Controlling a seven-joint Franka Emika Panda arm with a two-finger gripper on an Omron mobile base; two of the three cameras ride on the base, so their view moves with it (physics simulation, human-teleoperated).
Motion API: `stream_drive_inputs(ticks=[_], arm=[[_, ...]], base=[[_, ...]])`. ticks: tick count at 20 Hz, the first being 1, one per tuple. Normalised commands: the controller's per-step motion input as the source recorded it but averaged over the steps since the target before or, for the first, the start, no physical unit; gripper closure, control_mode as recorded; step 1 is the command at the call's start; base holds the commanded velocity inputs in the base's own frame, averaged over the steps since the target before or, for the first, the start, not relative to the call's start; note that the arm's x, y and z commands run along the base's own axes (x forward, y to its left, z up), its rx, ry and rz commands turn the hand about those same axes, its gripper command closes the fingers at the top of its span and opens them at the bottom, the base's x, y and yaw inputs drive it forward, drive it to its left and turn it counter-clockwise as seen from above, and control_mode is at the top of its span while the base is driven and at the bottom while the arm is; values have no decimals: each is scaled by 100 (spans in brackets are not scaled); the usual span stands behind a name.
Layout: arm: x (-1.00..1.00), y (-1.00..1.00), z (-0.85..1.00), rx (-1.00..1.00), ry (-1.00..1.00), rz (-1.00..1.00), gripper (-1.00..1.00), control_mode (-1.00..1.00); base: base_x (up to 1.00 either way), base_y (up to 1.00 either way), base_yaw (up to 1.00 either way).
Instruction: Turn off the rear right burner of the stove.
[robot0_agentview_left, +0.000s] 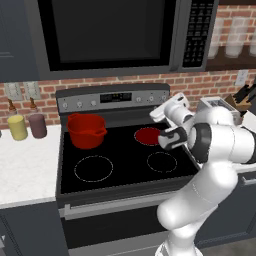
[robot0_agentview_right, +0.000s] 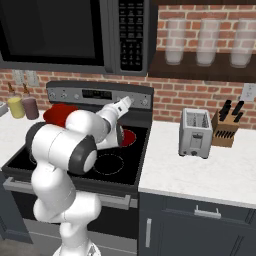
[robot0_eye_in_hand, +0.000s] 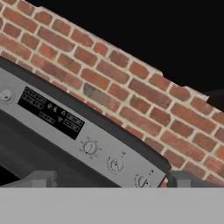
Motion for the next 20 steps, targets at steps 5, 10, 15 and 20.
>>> stream_drive_inputs(ticks=[5,10,15,20], arm=[[33,-2,-25,0,0,0,-100,-100],[29,-10,-28,0,0,0,-100,-100],[25,-29,-24,0,-3,0,-100,-100],[20,-16,-11,0,-2,0,-100,-100]], base=[[0,0,0],[0,0,0],[0,0,0],[0,0,0]])
